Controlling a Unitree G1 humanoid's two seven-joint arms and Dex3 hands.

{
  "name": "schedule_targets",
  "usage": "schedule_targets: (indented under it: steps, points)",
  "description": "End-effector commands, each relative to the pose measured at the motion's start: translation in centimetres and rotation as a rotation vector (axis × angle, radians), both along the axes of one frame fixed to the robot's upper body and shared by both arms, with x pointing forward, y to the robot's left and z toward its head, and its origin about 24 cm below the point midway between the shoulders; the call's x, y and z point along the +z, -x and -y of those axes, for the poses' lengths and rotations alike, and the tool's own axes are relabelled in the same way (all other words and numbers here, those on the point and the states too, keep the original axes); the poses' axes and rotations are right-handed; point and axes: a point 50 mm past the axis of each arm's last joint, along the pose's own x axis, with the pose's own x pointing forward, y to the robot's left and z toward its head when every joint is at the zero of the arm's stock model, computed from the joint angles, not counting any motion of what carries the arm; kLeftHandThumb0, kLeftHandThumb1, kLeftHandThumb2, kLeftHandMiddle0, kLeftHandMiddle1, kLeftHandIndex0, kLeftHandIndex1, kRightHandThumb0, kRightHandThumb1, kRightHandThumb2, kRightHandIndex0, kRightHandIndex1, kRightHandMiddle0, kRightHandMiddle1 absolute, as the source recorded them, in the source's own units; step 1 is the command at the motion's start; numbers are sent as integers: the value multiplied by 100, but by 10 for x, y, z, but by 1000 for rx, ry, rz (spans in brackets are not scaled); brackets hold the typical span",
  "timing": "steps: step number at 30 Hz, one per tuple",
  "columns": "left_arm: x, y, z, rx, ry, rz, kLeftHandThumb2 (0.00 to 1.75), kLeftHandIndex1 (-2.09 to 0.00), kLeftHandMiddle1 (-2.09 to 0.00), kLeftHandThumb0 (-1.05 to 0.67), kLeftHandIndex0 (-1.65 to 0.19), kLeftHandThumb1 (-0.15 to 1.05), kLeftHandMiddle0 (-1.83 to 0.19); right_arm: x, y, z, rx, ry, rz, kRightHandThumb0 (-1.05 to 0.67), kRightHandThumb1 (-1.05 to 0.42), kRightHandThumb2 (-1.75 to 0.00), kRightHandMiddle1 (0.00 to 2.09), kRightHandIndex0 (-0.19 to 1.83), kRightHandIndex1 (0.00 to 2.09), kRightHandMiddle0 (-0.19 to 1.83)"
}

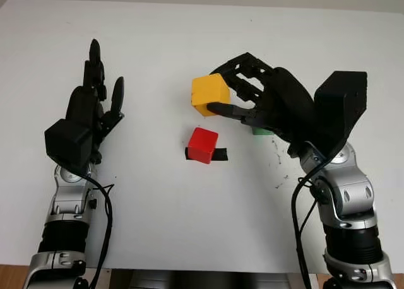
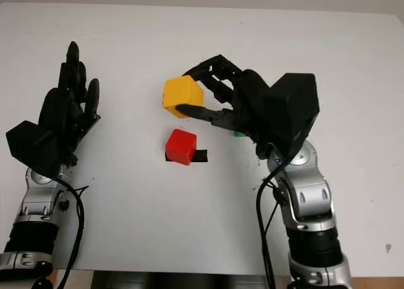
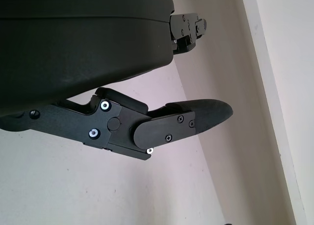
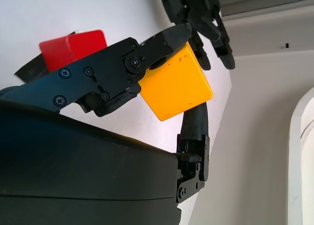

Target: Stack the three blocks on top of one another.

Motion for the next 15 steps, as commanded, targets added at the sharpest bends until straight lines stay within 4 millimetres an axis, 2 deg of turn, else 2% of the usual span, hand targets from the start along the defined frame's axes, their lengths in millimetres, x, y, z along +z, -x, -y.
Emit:
schedule_targets:
  steps: [1,15]
  points:
    - [-1,3,1,-2,-1,1,60,-6,-5,-65,14,105,15,1,5,-5,9,-12,14,-42,-101,-6,170,17,1,17]
    - [-2,3,0,-3,22,-7,59,-6,-5,-64,13,105,15,-20,12,-11,42,20,-28,-43,-98,-5,171,21,4,21]
